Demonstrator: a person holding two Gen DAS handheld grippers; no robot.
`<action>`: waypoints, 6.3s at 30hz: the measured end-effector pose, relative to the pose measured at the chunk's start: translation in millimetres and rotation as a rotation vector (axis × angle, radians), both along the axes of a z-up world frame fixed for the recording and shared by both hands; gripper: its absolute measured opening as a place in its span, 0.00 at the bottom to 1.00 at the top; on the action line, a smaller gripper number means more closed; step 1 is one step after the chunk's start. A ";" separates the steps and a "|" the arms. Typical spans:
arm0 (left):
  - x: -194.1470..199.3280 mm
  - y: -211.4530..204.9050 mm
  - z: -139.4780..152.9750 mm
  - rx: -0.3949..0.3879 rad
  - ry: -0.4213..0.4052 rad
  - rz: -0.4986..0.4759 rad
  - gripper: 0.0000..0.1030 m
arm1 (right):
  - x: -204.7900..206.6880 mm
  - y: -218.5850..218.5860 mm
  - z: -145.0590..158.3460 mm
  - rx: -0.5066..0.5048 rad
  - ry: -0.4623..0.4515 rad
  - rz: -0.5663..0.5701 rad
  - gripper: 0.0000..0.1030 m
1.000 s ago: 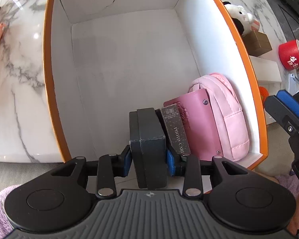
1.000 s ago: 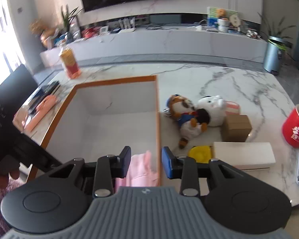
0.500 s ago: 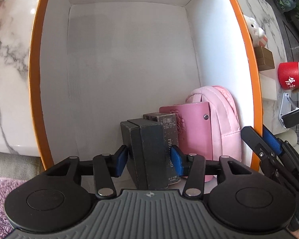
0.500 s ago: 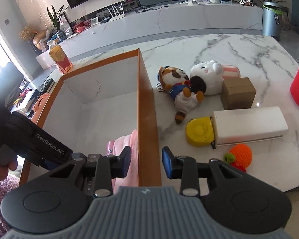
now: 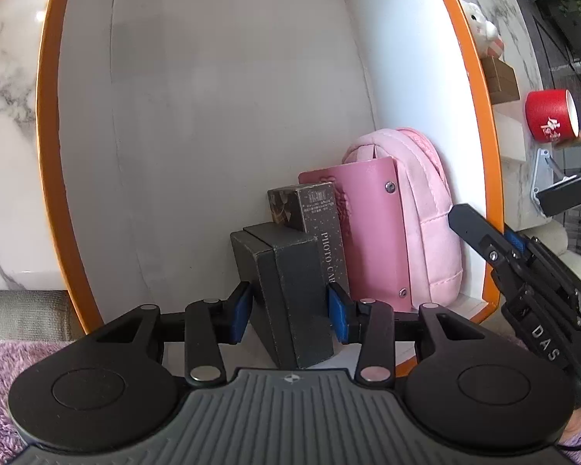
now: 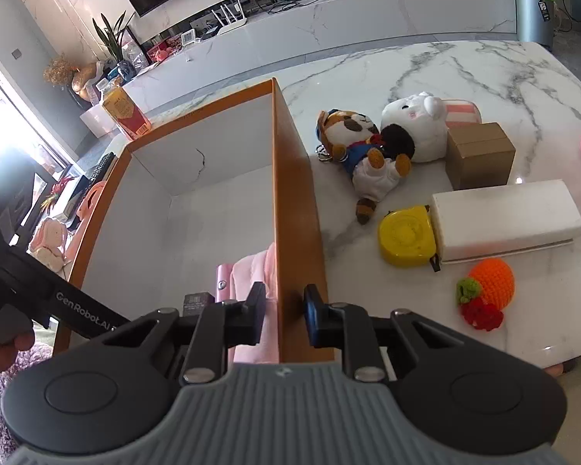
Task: Organize objects
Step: 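Set the gray box upright with left while right sets the PHOTO CARD box beside it, then withdraw both grippers from the orange box and reach toward the plush toys, then grasp the brown dog plush with left while right grasps the white bunny plush, then carry the dog plush with left while right carries the bunny plush over the orange box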
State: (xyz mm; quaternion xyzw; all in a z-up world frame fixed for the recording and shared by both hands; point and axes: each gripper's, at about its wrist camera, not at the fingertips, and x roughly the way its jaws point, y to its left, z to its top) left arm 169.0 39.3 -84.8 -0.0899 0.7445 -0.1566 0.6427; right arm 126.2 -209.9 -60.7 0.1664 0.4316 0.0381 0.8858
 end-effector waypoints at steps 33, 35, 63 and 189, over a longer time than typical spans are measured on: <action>-12.9 17.8 35.4 -0.045 -0.221 -0.053 0.64 | -24.3 5.1 21.3 -0.015 0.021 -0.056 0.20; -18.7 15.2 46.9 -0.025 -0.288 -0.072 0.62 | -27.6 4.4 24.9 -0.019 0.010 -0.056 0.20; 7.1 -173.1 93.9 0.043 -0.736 -0.555 0.60 | 3.0 -124.9 18.1 -0.086 0.003 -0.129 0.38; -49.3 -57.9 49.9 0.148 -0.670 -0.789 0.32 | 73.9 33.5 28.2 0.268 0.151 0.194 0.68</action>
